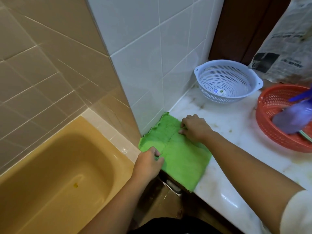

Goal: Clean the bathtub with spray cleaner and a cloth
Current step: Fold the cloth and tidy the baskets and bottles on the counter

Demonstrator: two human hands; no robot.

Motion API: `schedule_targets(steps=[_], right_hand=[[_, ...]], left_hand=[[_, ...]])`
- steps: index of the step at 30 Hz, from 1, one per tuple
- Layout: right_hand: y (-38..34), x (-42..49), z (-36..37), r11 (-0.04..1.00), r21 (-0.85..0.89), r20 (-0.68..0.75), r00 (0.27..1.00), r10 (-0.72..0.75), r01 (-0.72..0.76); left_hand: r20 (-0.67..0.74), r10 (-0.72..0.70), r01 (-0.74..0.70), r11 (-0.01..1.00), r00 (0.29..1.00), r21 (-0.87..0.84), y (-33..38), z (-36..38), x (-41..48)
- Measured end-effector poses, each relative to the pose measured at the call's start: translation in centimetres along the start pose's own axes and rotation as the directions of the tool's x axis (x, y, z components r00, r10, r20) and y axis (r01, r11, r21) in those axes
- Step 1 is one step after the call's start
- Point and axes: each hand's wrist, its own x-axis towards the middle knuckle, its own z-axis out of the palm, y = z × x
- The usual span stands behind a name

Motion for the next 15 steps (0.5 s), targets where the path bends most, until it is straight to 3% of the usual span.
schedule_targets(steps=[3, 11, 13, 15], right_hand=[[0.1, 0.1, -0.3, 0.999, 0.033, -0.01, 0.999, -0.035, 0.035], [0.9, 0.1, -2.1, 0.925, 0.38, -0.019, 1.0, -0.008, 0.015], [0.8, 0.4, -2.6, 0.912, 0.408, -0.016, 0.999, -0.041, 0.044], [0.5, 0.9, -2.9, 0.9, 0.429, -0.032, 0.997, -0.072, 0.079]], left_hand=[[0.005, 0.016, -0.016, 0.999, 1.0, 0.035, -0.2, -0.4, -0.3], [0.008, 0.043, -0.042, 0.996, 0.999, -0.083, -0.8, -0.9, -0.7], [0.05, -0.015, 0.026, 0.973, 0.999, -0.229, -0.7, -1.2, -1.0], [0.138, -0.08, 0.138, 0.866, 0.987, -0.48, -0.4, -1.6, -1.5]])
